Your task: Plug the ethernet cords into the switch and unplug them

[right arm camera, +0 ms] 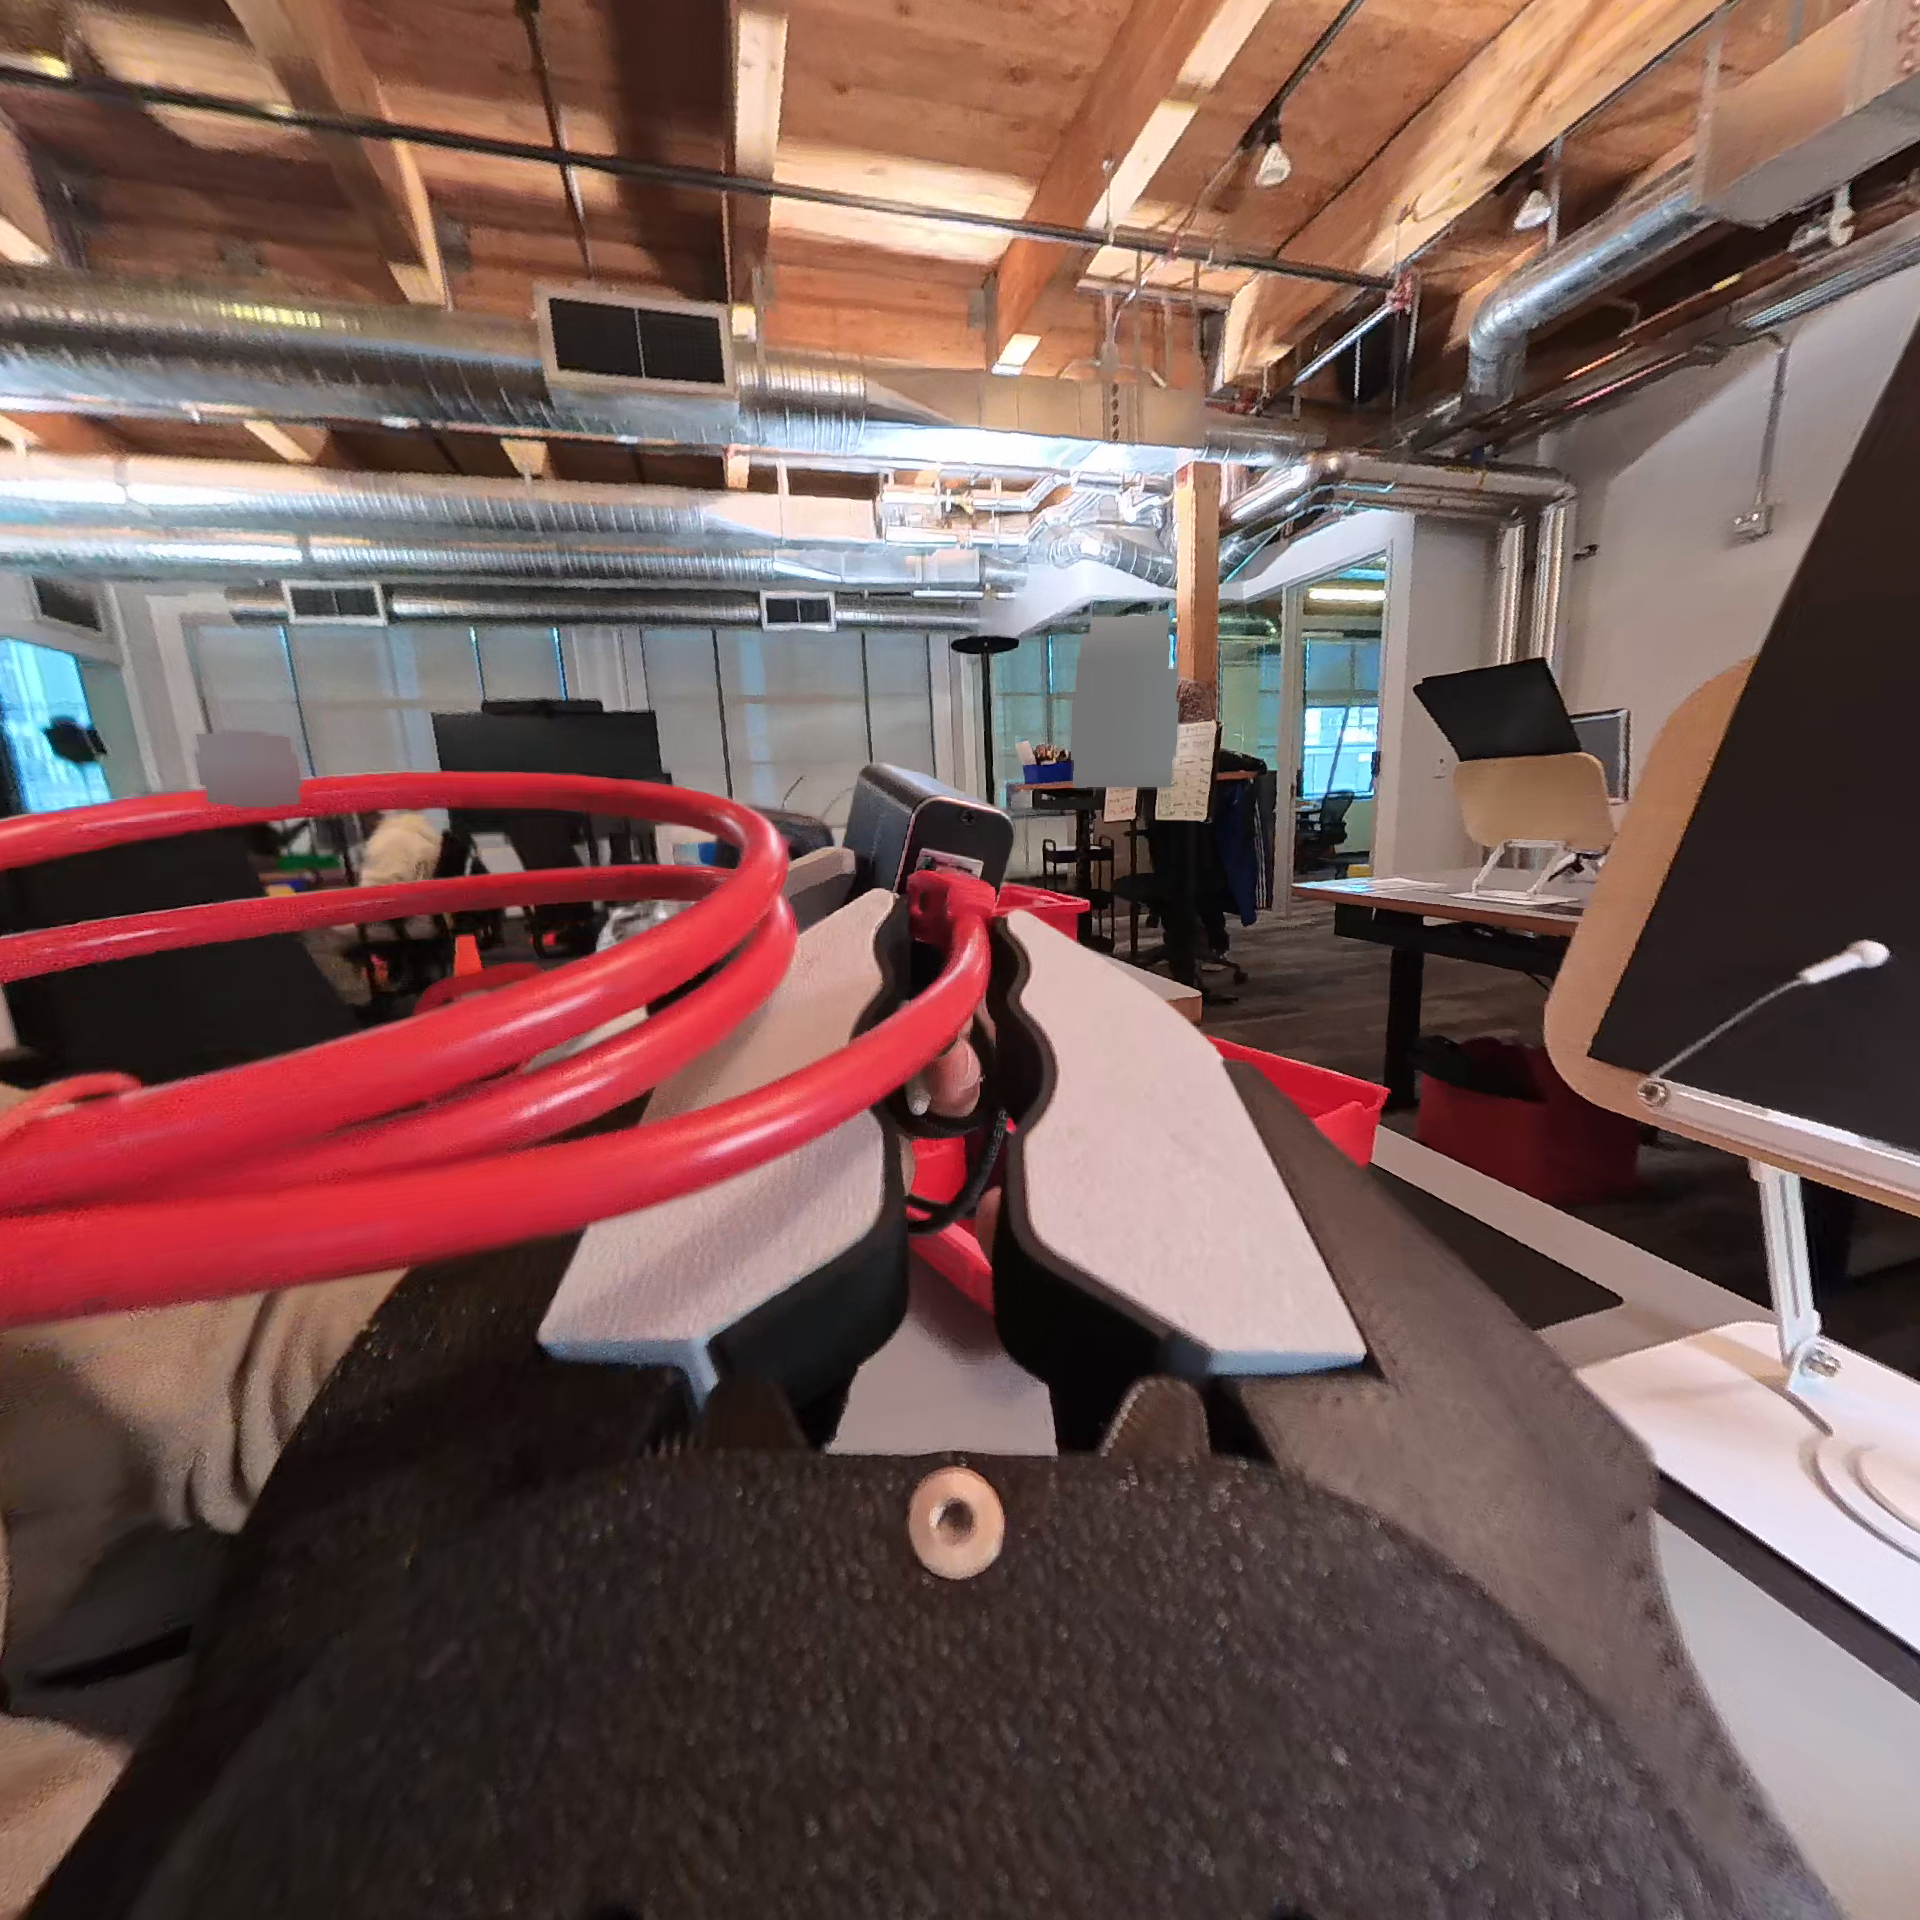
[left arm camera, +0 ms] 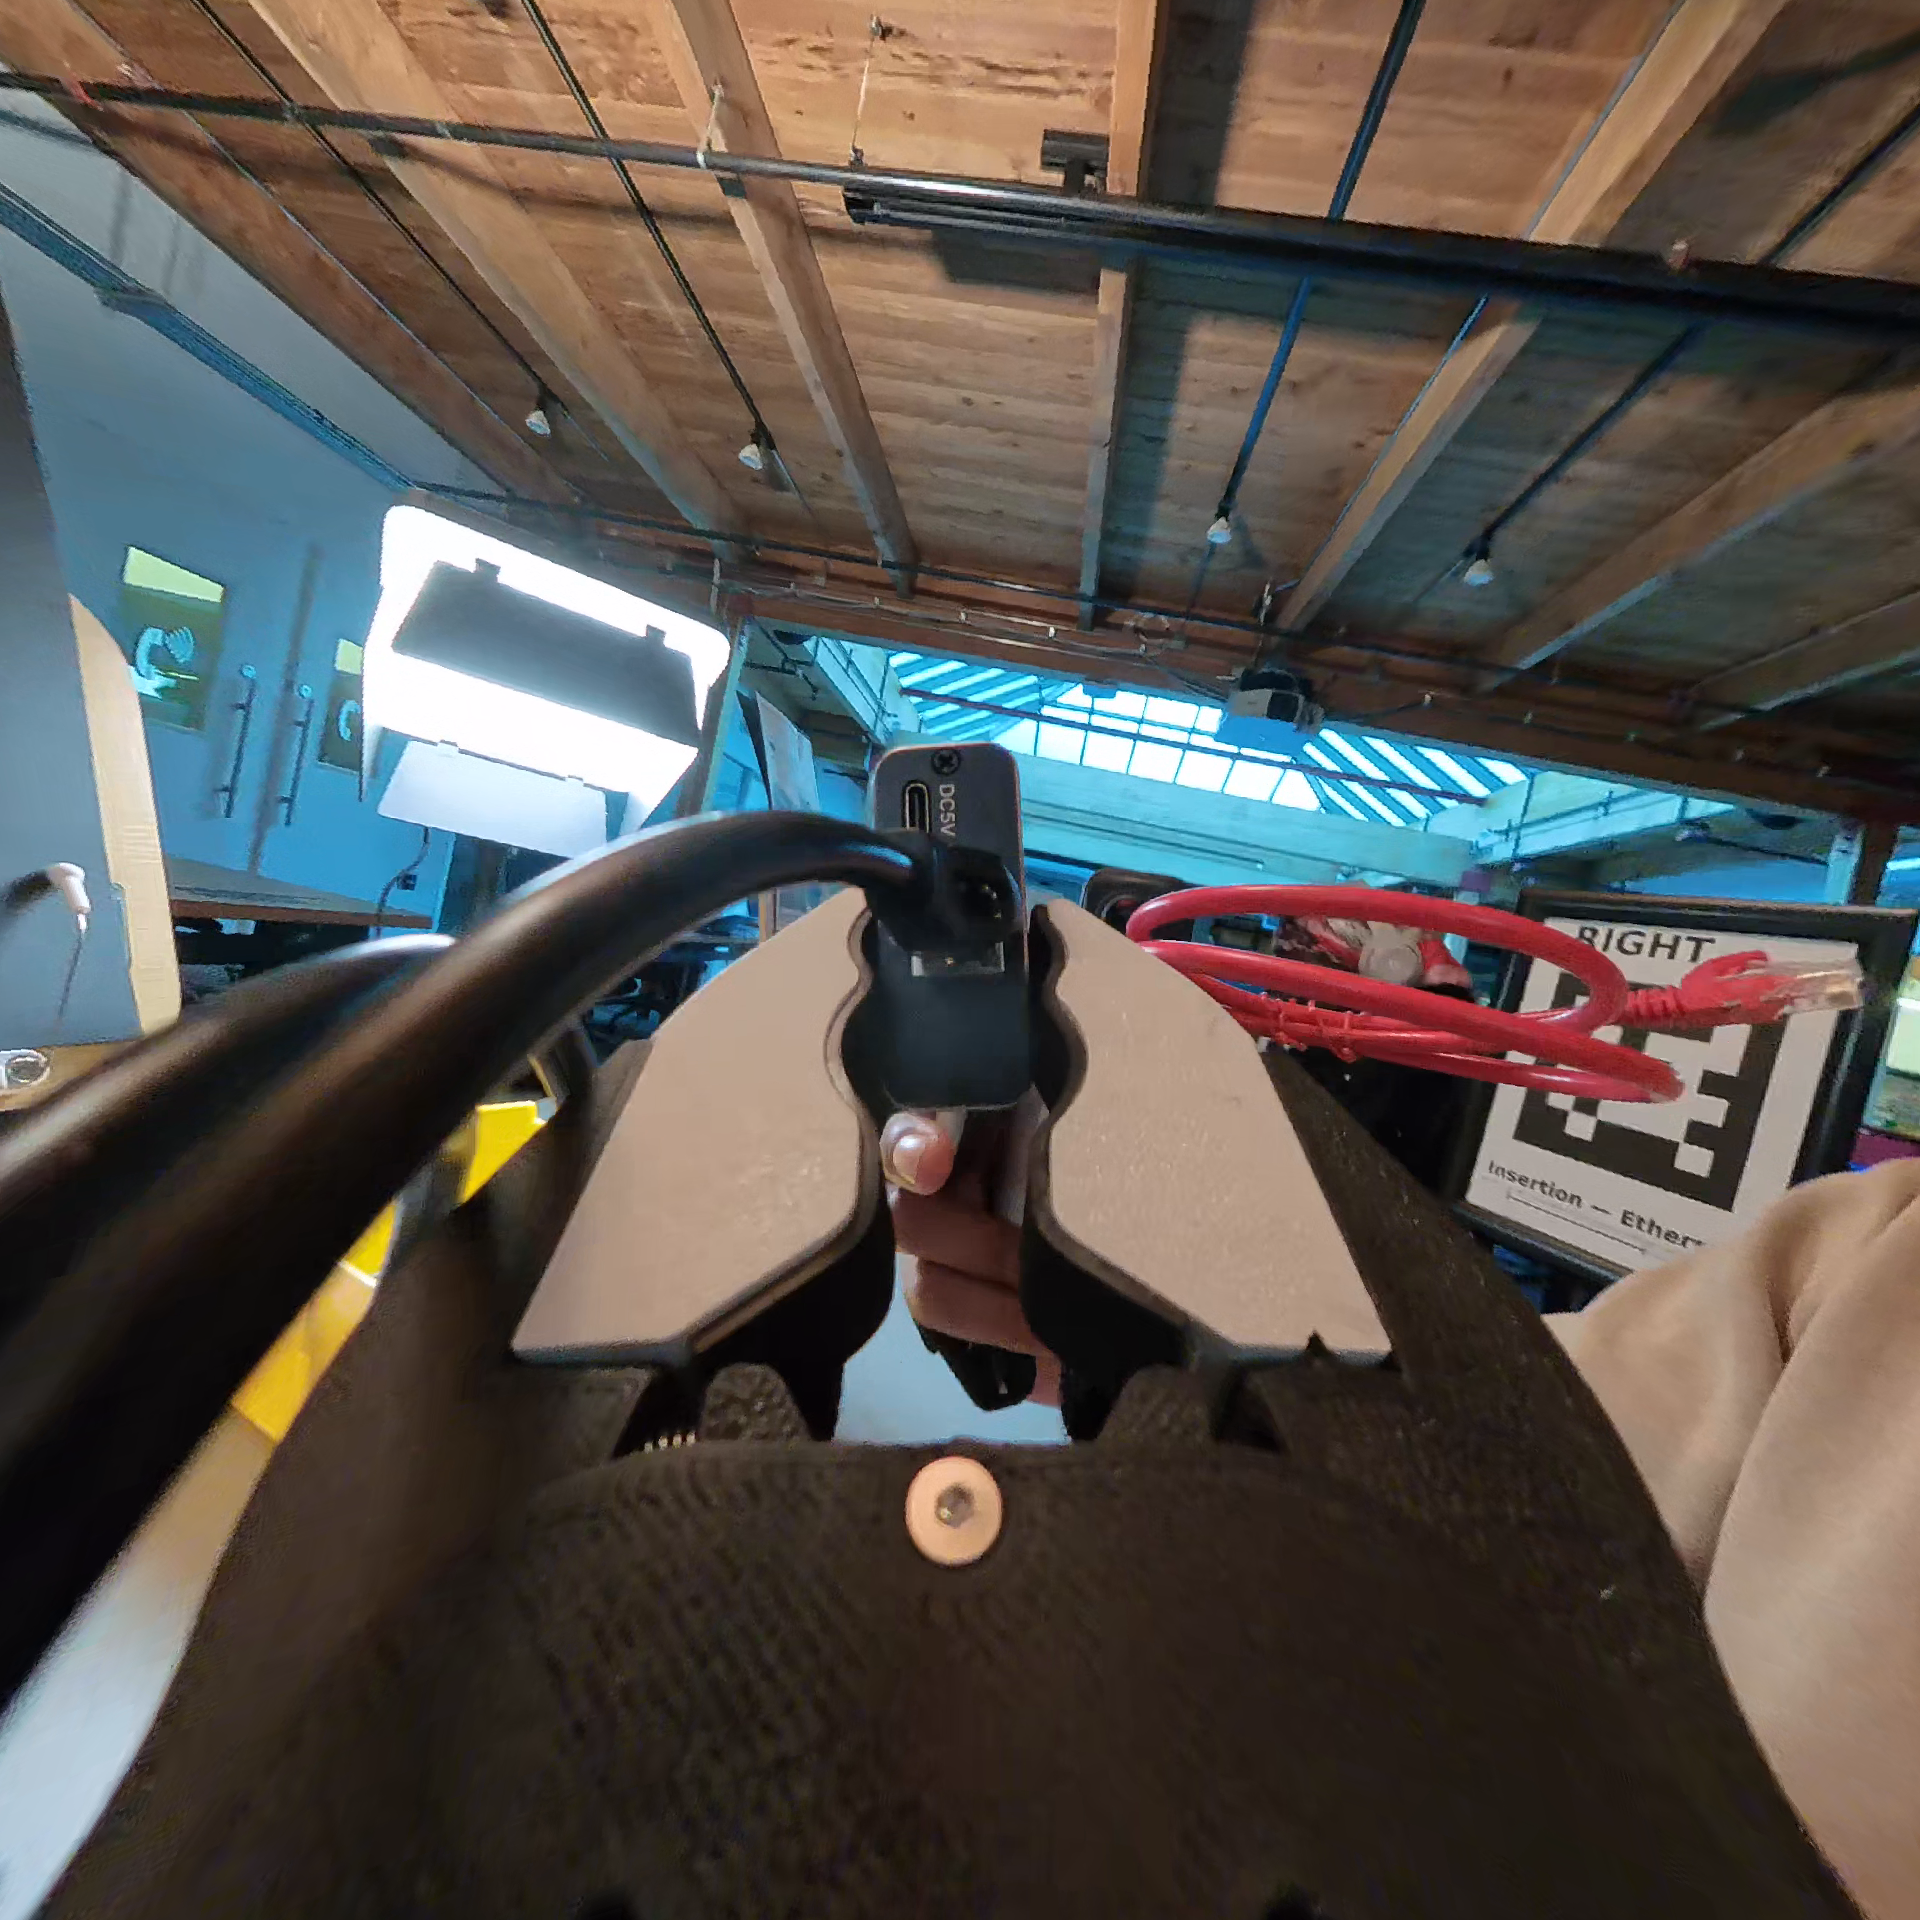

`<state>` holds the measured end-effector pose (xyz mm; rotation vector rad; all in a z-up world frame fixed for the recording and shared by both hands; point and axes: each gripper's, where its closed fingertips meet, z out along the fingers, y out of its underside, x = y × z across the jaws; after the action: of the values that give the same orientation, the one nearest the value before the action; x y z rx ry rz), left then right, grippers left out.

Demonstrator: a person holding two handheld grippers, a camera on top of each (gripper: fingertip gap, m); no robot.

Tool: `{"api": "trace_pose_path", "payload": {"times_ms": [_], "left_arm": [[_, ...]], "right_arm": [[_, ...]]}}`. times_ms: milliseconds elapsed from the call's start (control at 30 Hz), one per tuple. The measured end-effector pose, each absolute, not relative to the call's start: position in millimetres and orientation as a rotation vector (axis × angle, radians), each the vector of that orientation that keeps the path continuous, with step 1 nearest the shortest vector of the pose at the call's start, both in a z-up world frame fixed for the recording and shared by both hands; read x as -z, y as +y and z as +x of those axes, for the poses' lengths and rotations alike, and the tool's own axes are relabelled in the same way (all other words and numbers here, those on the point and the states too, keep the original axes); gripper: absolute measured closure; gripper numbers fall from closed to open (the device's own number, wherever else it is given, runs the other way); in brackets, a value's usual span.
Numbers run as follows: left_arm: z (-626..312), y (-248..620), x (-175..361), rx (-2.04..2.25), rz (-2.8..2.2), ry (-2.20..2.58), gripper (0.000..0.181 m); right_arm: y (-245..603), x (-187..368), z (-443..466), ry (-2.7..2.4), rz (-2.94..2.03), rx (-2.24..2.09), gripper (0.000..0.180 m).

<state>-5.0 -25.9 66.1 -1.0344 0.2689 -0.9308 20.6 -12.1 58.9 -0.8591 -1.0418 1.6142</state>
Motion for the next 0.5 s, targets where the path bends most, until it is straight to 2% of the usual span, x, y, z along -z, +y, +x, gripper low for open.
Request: {"api": "trace_pose_path", "payload": {"times_ms": [500], "left_arm": [[10, -44, -68, 0.826, -0.983, 0.462, 0.157]], "right_arm": [[-30, -65, 32, -1.244, -0.699, -1.614, 0.165]]}}
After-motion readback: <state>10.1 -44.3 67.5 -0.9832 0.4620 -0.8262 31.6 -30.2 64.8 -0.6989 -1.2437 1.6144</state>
